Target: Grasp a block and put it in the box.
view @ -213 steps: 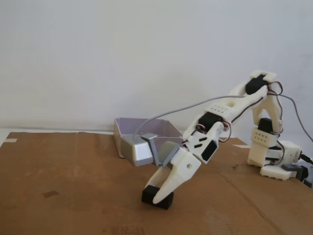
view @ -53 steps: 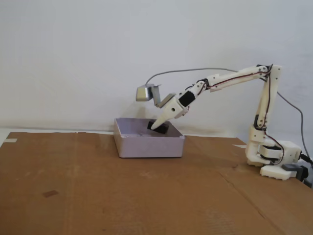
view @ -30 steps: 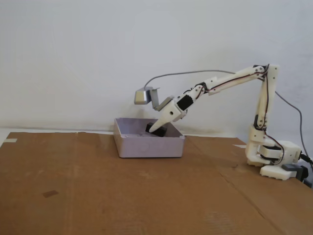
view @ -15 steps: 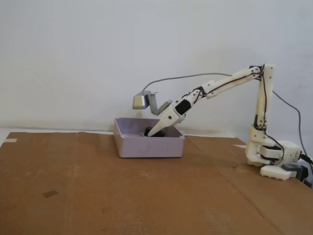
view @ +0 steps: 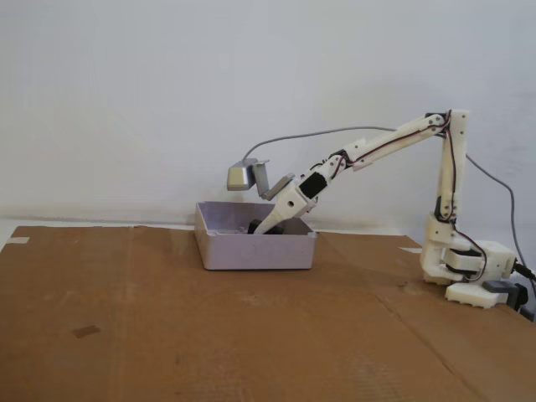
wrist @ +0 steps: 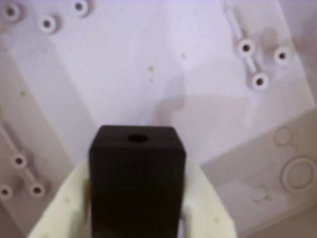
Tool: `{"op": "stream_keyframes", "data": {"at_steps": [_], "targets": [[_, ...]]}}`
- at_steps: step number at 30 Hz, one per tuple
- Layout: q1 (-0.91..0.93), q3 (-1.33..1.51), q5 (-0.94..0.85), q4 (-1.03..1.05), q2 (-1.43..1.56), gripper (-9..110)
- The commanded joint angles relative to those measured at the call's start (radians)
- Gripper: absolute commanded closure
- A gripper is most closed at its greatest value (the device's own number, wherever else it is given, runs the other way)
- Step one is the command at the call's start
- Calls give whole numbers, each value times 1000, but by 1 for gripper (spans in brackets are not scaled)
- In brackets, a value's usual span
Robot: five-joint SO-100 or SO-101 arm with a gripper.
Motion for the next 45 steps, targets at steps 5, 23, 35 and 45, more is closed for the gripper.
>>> {"op": "stream_keyframes", "data": {"at_steps": [5,23,35,45], "targets": [[-8,-58,-9,-49,35,87],[-8,-58,-9,-51,37,72],[-8,-48,-11,-101,43,68],[-21,-72,-11,-100,110,68]]}}
